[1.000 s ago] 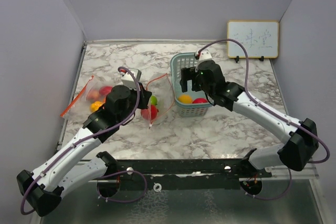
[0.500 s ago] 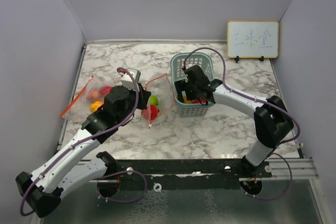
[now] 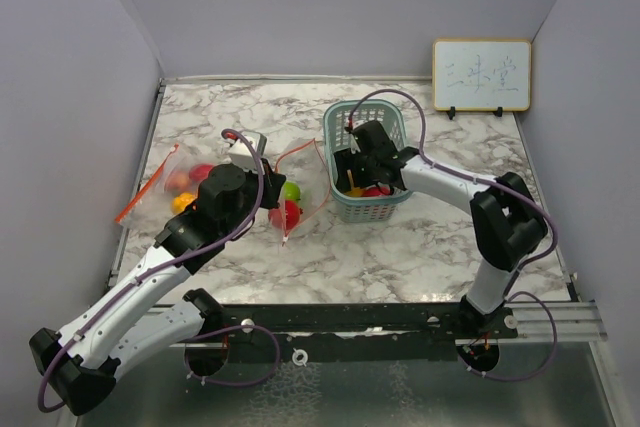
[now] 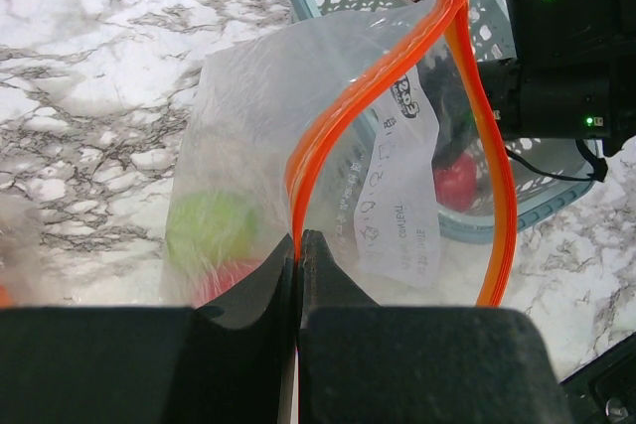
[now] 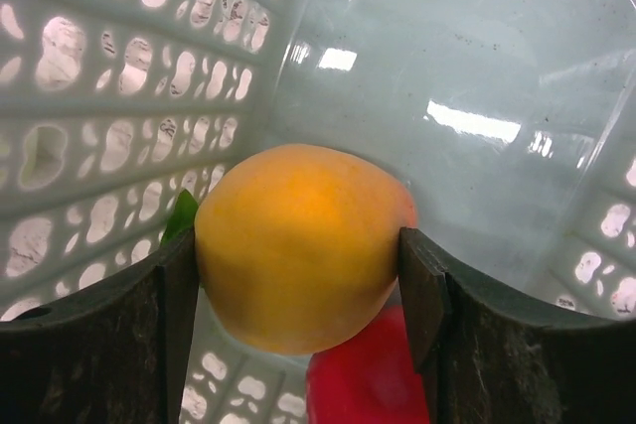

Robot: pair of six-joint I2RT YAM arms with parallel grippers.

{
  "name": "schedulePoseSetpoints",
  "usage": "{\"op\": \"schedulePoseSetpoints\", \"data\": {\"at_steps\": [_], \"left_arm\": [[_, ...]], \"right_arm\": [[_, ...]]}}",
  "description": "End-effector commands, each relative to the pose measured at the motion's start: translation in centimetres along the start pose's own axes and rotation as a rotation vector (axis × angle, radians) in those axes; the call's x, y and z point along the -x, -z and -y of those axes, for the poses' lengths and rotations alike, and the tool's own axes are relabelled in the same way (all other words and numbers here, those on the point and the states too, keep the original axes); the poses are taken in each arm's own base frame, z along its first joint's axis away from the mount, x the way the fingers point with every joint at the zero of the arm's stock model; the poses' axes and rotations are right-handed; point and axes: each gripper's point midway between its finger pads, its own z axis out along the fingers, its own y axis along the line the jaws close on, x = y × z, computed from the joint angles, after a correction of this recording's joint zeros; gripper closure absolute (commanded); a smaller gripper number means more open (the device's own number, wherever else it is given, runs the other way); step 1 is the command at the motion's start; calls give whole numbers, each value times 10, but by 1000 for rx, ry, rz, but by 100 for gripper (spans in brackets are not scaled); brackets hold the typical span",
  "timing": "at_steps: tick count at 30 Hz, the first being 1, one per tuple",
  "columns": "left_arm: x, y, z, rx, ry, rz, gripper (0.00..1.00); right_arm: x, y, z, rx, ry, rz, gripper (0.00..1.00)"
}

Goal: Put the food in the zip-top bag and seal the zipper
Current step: Pick up the fake fruit from the bin, then place the fake fruit in the zipper food storage bag.

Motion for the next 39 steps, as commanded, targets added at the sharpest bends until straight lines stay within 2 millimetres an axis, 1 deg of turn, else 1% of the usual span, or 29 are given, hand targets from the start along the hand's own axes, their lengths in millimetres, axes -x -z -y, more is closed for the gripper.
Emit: {"op": "schedulePoseSetpoints", "data": {"at_steps": [1,3,5,8,9,11,14,16,17,19,22,25,26,29,30,31,35,37,39], "left_arm": [[7,2,-3,16,-7,23,100],[6,1,-2,12,-7,20,100],[4,0,-3,13,-6,15,100],[1,-1,-3,14,-6,7,100],[-1,-1,-3,14,-4,3,100],[-1,-3,-3,15,-4,1,100],[-5,-7,-3,15,-3,-9,100],[-8,-9,-3,14,-2,-19,100],[-9,-10,-2,10,0,-23,100],[-11,-12,0,4,3,-28,100],[-9,-12,2,-4,6,-27,100],[-4,-10,3,-8,9,-18,100],[-3,-9,3,-7,9,-15,100],[0,-6,2,-1,7,-11,100],[0,-5,2,0,6,-12,100],[0,-4,1,2,6,-11,100],[3,-2,0,7,8,-2,100],[1,-2,0,9,8,-5,100],[0,-3,0,8,7,-7,100]], "right_arm": [[24,28,5,-38,10,76,64],[46,54,1,-17,14,167,66],[69,86,-12,60,36,278,67],[91,138,-43,248,103,424,67],[97,159,-55,324,126,471,67],[99,193,-83,494,179,533,67],[91,237,-122,759,255,591,67],[84,255,-140,875,292,613,67],[81,258,-147,907,305,615,67],[78,256,-159,936,311,596,67],[79,234,-164,917,278,557,65],[84,205,-159,835,209,536,56],[86,196,-156,799,191,531,52],[94,173,-137,657,132,537,27],[96,172,-134,633,128,549,12],[98,173,-131,618,129,560,1],[102,180,-129,602,151,586,0],[103,190,-127,596,167,598,0],[105,200,-119,556,162,625,0]]}}
